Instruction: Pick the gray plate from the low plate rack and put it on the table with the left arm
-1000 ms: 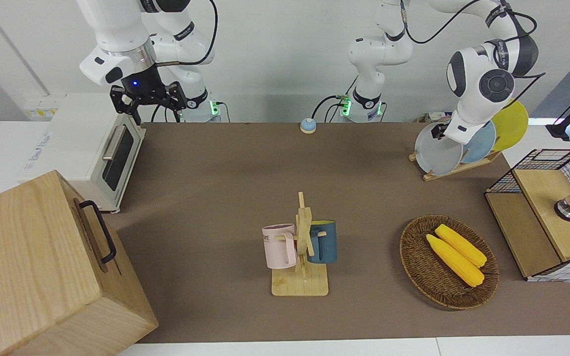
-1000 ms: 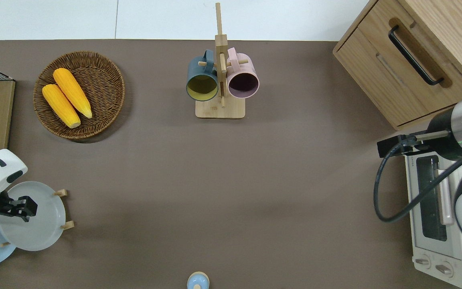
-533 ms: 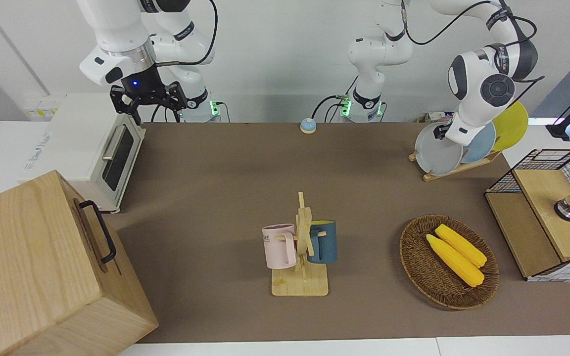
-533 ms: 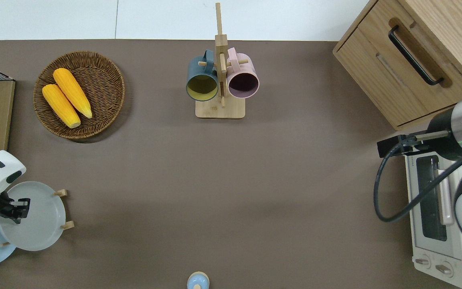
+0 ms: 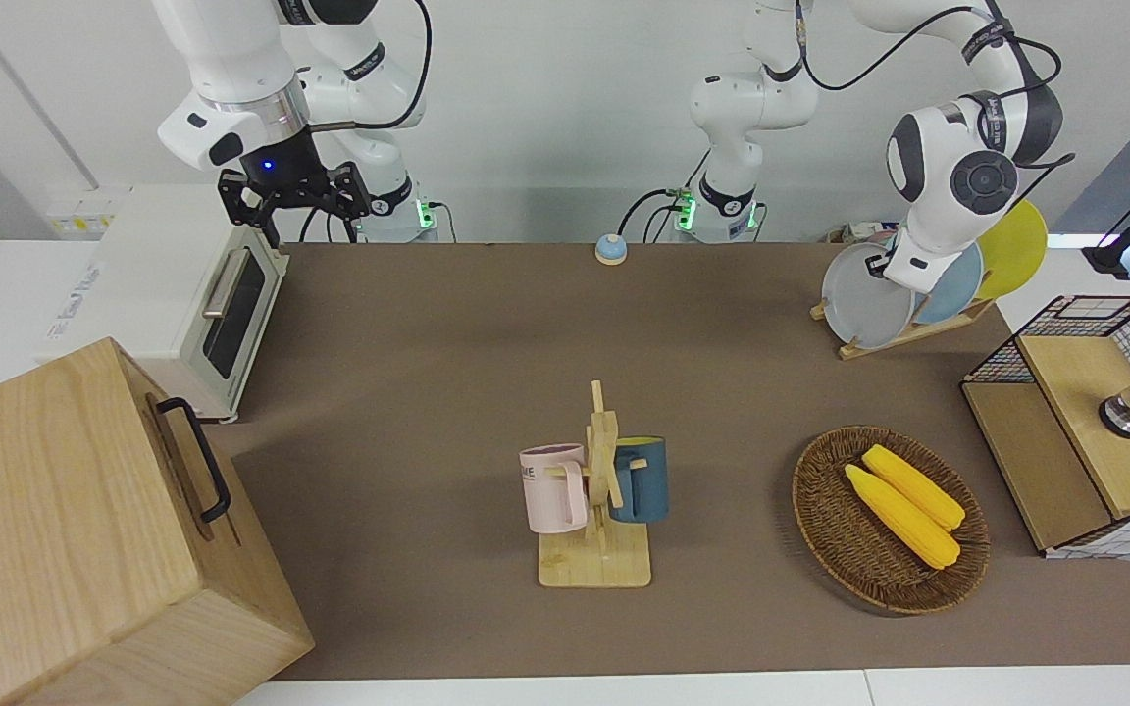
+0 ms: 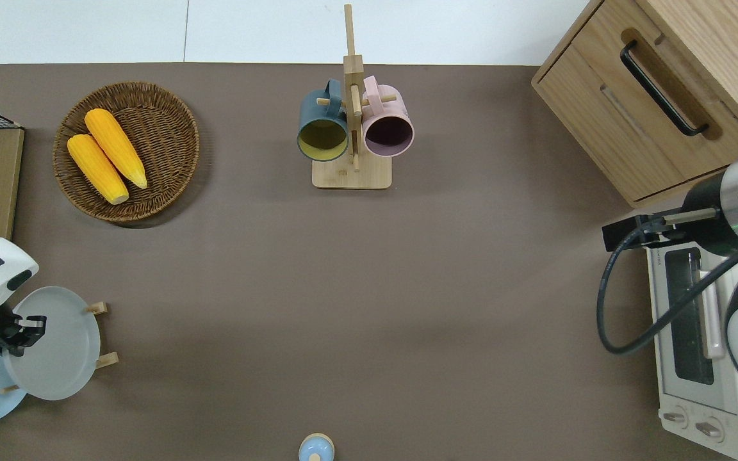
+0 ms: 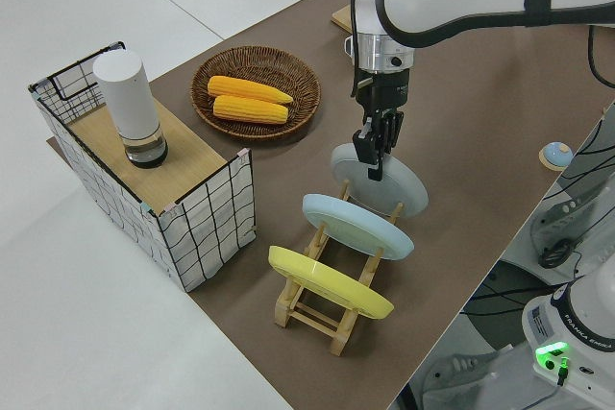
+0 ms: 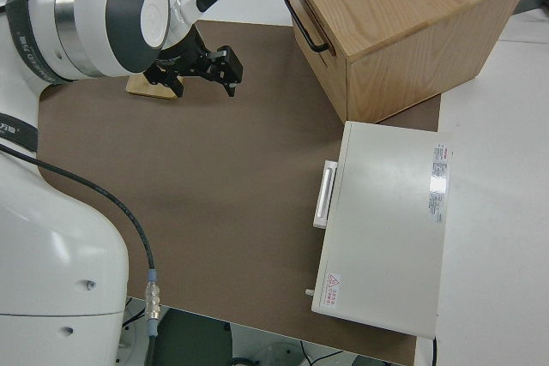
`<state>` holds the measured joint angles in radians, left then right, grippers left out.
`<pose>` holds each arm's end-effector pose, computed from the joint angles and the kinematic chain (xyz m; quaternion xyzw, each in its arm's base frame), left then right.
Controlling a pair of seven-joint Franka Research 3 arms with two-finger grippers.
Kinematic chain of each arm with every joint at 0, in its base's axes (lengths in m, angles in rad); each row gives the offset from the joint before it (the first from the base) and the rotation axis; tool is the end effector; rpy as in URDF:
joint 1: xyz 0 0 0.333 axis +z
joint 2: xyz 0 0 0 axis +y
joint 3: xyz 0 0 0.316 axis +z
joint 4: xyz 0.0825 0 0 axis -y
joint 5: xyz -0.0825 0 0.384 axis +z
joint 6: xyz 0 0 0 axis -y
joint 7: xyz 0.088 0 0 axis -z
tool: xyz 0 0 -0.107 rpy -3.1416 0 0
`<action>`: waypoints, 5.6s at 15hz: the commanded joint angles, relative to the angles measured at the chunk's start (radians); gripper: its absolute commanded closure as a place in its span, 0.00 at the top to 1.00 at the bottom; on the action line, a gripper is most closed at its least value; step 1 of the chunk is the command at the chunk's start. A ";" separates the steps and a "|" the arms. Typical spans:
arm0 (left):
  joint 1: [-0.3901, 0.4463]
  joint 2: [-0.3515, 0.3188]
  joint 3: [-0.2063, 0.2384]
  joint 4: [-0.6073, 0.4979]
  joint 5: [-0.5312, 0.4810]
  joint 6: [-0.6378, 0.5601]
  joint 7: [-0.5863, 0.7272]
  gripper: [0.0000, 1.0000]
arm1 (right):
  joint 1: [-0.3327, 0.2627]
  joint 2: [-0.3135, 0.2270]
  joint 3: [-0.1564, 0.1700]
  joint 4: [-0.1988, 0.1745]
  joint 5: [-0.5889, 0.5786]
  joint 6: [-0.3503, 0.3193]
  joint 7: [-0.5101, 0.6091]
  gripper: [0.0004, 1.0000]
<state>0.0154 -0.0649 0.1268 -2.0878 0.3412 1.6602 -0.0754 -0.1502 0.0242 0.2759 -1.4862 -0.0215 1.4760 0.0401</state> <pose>0.4804 0.1029 0.4335 -0.9692 -0.0593 0.1830 0.1536 0.5486 0.0647 0.6430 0.9990 0.0420 -0.0161 0.0088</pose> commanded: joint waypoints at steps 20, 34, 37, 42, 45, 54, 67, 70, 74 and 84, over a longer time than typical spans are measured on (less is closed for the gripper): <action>-0.017 -0.027 -0.013 0.077 -0.379 0.027 -0.093 0.00 | -0.019 -0.003 0.017 0.009 -0.001 -0.014 0.012 0.98; 0.000 -0.090 -0.073 -0.216 -0.429 0.319 -0.122 0.00 | -0.019 -0.001 0.017 0.009 -0.001 -0.014 0.012 0.98; -0.002 -0.076 -0.082 -0.221 -0.419 0.335 -0.127 0.00 | -0.019 -0.001 0.017 0.009 -0.001 -0.014 0.012 0.98; -0.003 0.010 -0.124 -0.227 -0.407 0.406 -0.196 0.00 | -0.019 -0.003 0.017 0.009 -0.001 -0.014 0.012 0.98; -0.012 0.040 -0.143 -0.225 -0.406 0.412 -0.242 0.02 | -0.019 -0.001 0.017 0.009 -0.001 -0.014 0.012 0.98; -0.009 0.105 -0.222 -0.218 -0.366 0.447 -0.403 0.76 | -0.020 -0.003 0.017 0.009 -0.001 -0.014 0.012 0.98; 0.001 0.088 -0.171 -0.002 -0.331 0.195 -0.392 0.99 | -0.019 -0.003 0.017 0.009 -0.001 -0.013 0.012 0.98; 0.001 0.080 -0.122 0.125 -0.329 0.049 -0.344 0.99 | -0.019 -0.003 0.017 0.009 -0.001 -0.014 0.012 0.98; 0.001 0.070 -0.111 0.239 -0.330 -0.066 -0.276 0.99 | -0.019 -0.003 0.017 0.009 -0.001 -0.014 0.012 0.98; 0.004 0.045 -0.088 0.514 -0.373 -0.341 0.067 0.98 | -0.019 -0.001 0.017 0.009 -0.001 -0.014 0.012 0.98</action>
<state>0.0194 -0.0133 0.0293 -1.6443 -0.0051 1.3963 -0.1128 -0.1502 0.0241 0.2759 -1.4862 -0.0215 1.4760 0.0401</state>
